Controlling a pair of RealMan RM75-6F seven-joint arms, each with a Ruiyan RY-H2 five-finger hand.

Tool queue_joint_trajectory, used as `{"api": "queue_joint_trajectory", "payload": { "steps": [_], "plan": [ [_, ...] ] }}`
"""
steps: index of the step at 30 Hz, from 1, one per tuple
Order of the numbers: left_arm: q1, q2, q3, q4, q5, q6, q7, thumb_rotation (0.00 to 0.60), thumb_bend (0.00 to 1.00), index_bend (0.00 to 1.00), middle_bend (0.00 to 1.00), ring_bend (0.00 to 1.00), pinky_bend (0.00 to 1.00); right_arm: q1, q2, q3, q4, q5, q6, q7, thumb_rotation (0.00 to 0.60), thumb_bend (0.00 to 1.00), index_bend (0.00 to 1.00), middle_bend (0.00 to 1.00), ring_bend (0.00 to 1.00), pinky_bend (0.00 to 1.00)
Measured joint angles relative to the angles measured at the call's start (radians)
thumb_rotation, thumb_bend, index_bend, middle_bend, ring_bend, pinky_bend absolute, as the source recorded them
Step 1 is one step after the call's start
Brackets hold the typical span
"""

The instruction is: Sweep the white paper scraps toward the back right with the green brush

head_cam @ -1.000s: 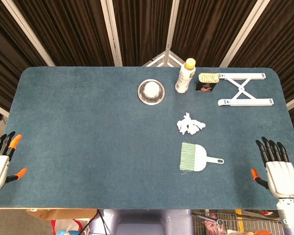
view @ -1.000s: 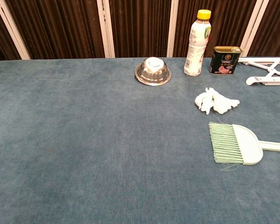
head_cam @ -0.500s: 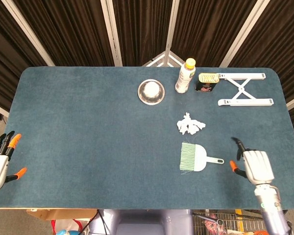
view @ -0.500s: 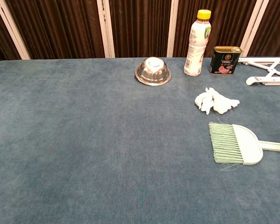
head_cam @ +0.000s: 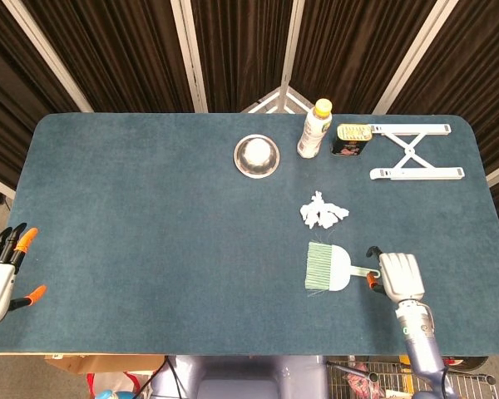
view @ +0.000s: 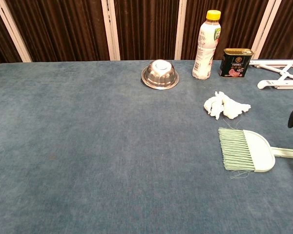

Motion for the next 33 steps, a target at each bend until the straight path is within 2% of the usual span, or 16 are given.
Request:
{"api": "queue_joint_trajectory", "payload": {
  "steps": [6,12,31,33],
  "plan": [
    [-0.004,0.000,0.001,-0.002,0.002,-0.006,0.002,0.600,0.00,0.00,0.00,0.00,0.00,0.003,-0.058,-0.011,0.068,0.031,-0.017,-0.012,0.600,0.35,0.42,0.95,0.97,0.90],
    [-0.006,-0.002,0.002,-0.003,0.002,-0.011,0.006,0.600,0.00,0.00,0.00,0.00,0.00,0.008,-0.086,-0.013,0.092,0.045,-0.027,-0.018,0.600,0.35,0.42,0.95,0.97,0.90],
    [-0.008,-0.003,0.000,-0.005,-0.005,-0.015,0.011,0.600,0.00,0.00,0.00,0.00,0.00,0.025,-0.139,0.010,0.173,0.093,-0.056,-0.004,0.600,0.35,0.43,0.95,0.97,0.90],
    [-0.008,-0.003,0.000,-0.005,-0.005,-0.015,0.011,0.600,0.00,0.00,0.00,0.00,0.00,0.026,-0.143,0.010,0.178,0.099,-0.060,-0.004,0.600,0.35,0.45,0.95,0.97,0.90]
  ]
}}
